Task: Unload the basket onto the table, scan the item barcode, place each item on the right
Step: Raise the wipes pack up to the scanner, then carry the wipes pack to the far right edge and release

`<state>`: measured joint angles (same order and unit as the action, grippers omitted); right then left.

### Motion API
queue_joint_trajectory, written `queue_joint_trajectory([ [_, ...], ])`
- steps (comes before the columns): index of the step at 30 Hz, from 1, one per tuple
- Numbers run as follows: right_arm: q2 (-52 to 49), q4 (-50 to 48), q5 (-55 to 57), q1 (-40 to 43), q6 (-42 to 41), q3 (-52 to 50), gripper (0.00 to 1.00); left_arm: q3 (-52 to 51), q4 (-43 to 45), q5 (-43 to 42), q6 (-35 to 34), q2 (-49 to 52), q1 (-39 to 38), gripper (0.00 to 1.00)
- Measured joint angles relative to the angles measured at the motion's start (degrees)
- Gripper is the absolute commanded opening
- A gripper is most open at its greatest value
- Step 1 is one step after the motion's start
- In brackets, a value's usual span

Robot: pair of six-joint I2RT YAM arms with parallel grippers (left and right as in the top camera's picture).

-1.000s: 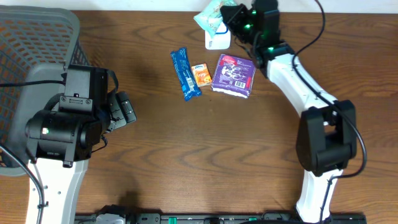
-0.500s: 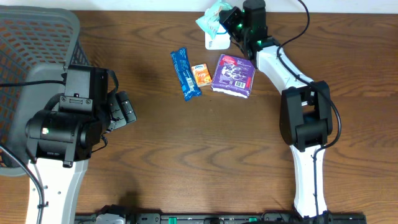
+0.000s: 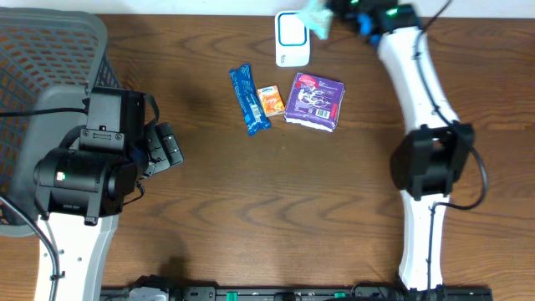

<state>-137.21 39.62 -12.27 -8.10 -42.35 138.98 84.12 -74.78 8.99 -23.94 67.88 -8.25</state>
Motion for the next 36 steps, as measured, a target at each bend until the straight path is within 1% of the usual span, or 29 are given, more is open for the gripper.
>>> queue_joint_trajectory([
  [4,0.13,12.46,3.34,7.39,4.55,5.55,0.01,0.0,0.0,0.0,0.0,0.02,0.0,0.98],
  [8,0.28,21.86,7.52,15.47,8.66,5.92,0.01,0.0,0.0,0.0,0.0,0.0,0.0,0.98],
  [12,0.28,27.15,14.71,23.04,12.33,5.42,0.01,0.0,0.0,0.0,0.0,0.0,0.0,0.98],
  [14,0.28,28.22,18.82,26.38,14.36,4.42,0.05,0.0,-0.02,0.0,0.0,0.0,0.0,0.98],
  [15,0.28,28.37,19.87,27.08,14.88,3.98,0.12,0.0,0.0,0.0,0.0,0.0,0.0,0.98],
  [16,0.28,28.39,21.0,28.24,15.89,3.21,0.22,0.0,0.0,0.0,0.0,0.0,0.0,0.98],
  [17,0.28,28.35,22.16,29.46,16.63,2.21,0.39,0.0,-0.02,0.0,0.0,0.0,0.0,0.98],
  [19,0.28,28.3,23.32,31.28,18.08,0.46,0.68,0.0,0.0,0.0,0.0,0.0,0.0,0.98],
  [20,0.28,28.28,23.71,32.35,18.75,-0.72,0.87,0.0,0.0,0.0,0.0,0.0,0.0,0.98],
  [21,0.28,28.13,23.8,33.4,19.17,-2.01,0.99,0.0,0.0,0.0,0.0,0.0,0.0,0.98],
  [26,0.28,27.32,23.37,37.13,20.35,-7.5,0.99,0.0,0.0,0.0,0.0,0.0,0.0,0.98],
  [29,0.28,27.41,20.57,38.6,20.72,-9.14,0.99,0.0,0.0,0.0,0.0,0.0,0.0,0.98],
  [31,0.28,27.36,16.15,38.97,21.92,-9.31,0.95,0.0,0.0,0.0,0.0,0.0,0.0,0.98],
  [33,0.28,27.19,9.09,38.8,23.93,-9.31,0.89,0.0,-0.02,0.0,0.0,0.02,0.0,0.98],
  [36,0.28,27.39,-2.86,37.64,26.64,-9.31,0.88,0.0,0.0,0.0,0.0,0.02,0.0,0.98],
])
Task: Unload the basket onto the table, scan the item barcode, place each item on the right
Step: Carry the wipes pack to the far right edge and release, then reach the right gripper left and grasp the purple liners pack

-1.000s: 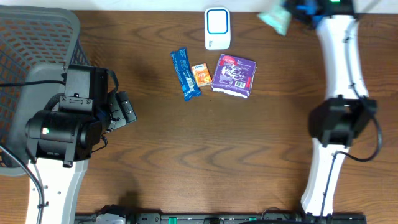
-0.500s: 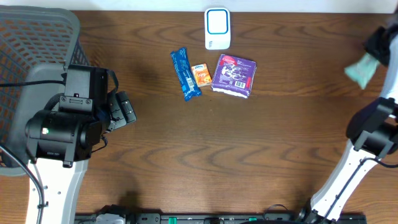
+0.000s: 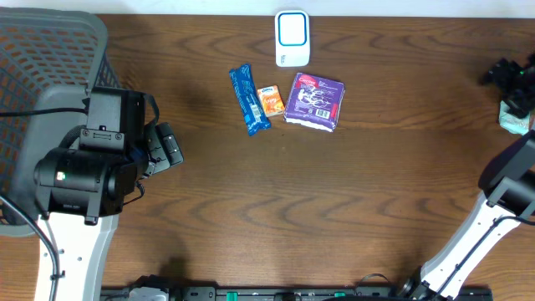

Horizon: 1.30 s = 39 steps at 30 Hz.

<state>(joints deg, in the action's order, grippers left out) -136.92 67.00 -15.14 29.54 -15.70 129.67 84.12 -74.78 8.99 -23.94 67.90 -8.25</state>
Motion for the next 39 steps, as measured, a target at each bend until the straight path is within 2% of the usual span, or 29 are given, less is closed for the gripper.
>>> queue_joint_trajectory([
  [2,0.0,1.4,-9.2,-1.79,1.84,0.0,0.91,0.0,-0.02,0.0,0.0,-0.02,0.0,0.98],
  [6,0.0,6.1,-19.06,-6.86,4.22,0.0,0.97,0.0,0.0,0.0,0.0,-0.02,0.0,0.98],
  [10,0.0,8.17,-21.66,-14.05,7.74,-0.44,0.99,0.0,0.0,0.0,0.0,0.0,0.0,0.98],
  [14,0.0,5.66,-20.98,-20.44,9.29,-2.62,0.99,0.0,0.0,0.0,0.0,0.0,0.0,0.98],
  [16,0.0,3.5,-20.96,-23.26,9.11,-4.63,0.93,0.0,0.0,0.0,0.0,0.0,0.0,0.98],
  [20,0.0,0.17,-20.87,-26.99,7.1,-9.53,0.74,0.0,0.0,0.0,0.0,0.0,0.0,0.98],
  [29,0.0,-2.21,-20.68,-29.62,5.22,-15.61,0.74,0.0,0.0,0.0,0.0,0.0,0.0,0.98],
  [35,0.0,-6.34,-21.14,-29.62,4.63,-19.54,0.63,0.0,0.0,0.0,0.0,0.0,0.0,0.98],
  [37,0.07,-8.5,-22.16,-29.62,4.46,-21.44,0.55,0.0,0.0,0.0,0.0,0.0,0.0,0.98],
  [39,0.42,-11.26,-23.91,-29.64,4.55,-23.47,0.43,0.0,0.0,0.0,0.0,0.0,0.0,0.98],
])
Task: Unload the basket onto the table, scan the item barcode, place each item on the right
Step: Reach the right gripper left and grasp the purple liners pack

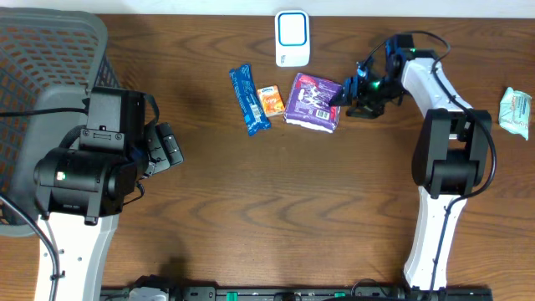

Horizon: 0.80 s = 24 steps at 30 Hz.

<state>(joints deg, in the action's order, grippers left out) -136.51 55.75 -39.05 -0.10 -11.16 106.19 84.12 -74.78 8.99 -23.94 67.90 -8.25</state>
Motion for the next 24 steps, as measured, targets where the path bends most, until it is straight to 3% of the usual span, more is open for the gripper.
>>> queue_joint_trajectory([
  [4,1.11,-3.3,-2.45,-0.15,-0.48,-2.91,0.05,0.0,0.0,0.0,0.0,0.0,0.0,0.98],
  [5,1.38,-3.52,-2.6,-0.22,-0.42,-3.19,0.01,0.0,0.0,0.0,0.0,0.0,0.0,0.98],
  [18,1.88,3.8,1.73,-0.35,0.63,-0.09,0.01,0.0,-0.02,0.0,0.0,0.0,0.0,0.98],
  [24,8.83,4.9,15.69,-2.36,0.55,0.15,0.01,0.0,0.0,0.0,0.0,0.0,0.0,0.98],
])
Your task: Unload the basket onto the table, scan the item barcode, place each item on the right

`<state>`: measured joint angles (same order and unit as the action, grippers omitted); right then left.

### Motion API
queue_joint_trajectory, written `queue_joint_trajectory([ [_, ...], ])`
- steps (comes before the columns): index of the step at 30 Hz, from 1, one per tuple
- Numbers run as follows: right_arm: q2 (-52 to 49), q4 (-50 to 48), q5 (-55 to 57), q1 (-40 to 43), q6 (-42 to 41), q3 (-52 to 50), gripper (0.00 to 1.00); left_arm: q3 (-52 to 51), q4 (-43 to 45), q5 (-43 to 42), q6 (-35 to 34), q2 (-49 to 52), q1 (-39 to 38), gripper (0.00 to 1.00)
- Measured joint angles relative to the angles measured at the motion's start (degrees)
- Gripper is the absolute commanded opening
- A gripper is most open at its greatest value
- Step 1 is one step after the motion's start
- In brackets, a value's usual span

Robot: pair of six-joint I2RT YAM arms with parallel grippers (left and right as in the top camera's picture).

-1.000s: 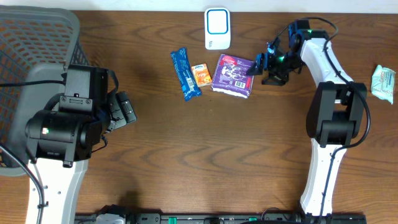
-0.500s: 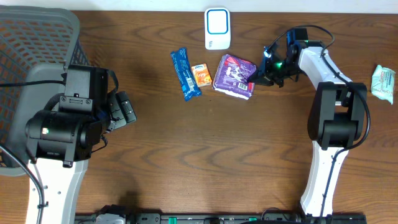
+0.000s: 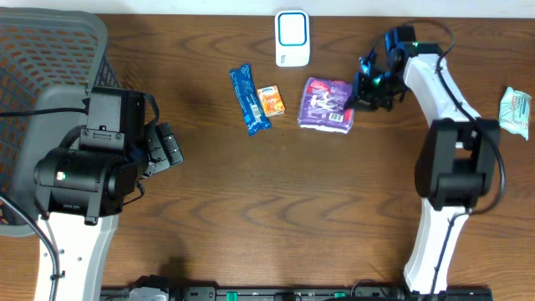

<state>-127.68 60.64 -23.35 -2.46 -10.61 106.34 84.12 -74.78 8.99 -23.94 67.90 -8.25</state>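
Observation:
The white scanner [image 3: 292, 38] with a blue face stands at the back middle of the table. In front of it lies a purple packet [image 3: 326, 104], tilted, and my right gripper [image 3: 354, 97] is shut on its right edge. To the packet's left lie a small orange packet [image 3: 271, 100] and a blue bar [image 3: 249, 99]. My left gripper [image 3: 167, 146] hangs open at the left, far from all the items and holding nothing.
A grey mesh basket [image 3: 42, 50] fills the back left corner behind the left arm. A pale green packet [image 3: 516, 109] lies at the table's right edge. The right arm reaches from the front right up to the back.
The purple packet has shifted a little to the right and tilted, with my right gripper shut on its right edge. The left arm has not moved.
My right gripper first held the green packet up beside the scanner. Then it was at the far right edge with that packet. Later the green packet lay there alone and the gripper was at the purple packet's right edge, which it now holds.

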Motion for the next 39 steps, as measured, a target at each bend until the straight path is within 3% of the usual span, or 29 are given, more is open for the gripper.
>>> queue_joint_trajectory([
  [6,14.32,1.29,22.27,-6.01,-1.55,0.83,0.01,0.0,-0.02,0.0,0.0,0.0,0.0,0.98],
  [11,18.8,2.43,42.45,-13.09,-5.2,1.73,0.01,0.0,0.0,0.0,0.0,0.0,0.0,0.98],
  [18,15.72,2.38,65.31,-20.46,-10.08,-0.9,0.01,0.0,-0.02,0.0,0.0,0.0,0.0,0.98],
  [27,1.62,5.25,72.02,-26.12,-12.7,-3.69,0.02,0.0,0.0,0.0,0.0,0.0,0.0,0.98],
  [28,1.07,5.73,71.89,-27.39,-12.9,-3.69,0.07,0.0,0.0,0.0,0.0,0.0,0.0,0.98],
  [30,0.94,6.4,69.79,-30.03,-13.35,-3.69,0.27,0.0,0.0,0.0,0.0,0.0,0.0,0.98],
  [32,0.98,6.86,66.55,-32.2,-13.14,-3.67,0.41,0.0,0.0,0.0,0.0,0.0,0.0,0.98],
  [35,0.98,7.63,60.11,-35.58,-12.59,-3.58,0.77,0.0,0.0,0.0,0.0,0.0,0.0,0.98],
  [39,1.03,10.73,54.55,-37.81,-12.09,-1.03,0.92,0.0,0.0,0.0,0.0,0.0,0.0,0.98],
])
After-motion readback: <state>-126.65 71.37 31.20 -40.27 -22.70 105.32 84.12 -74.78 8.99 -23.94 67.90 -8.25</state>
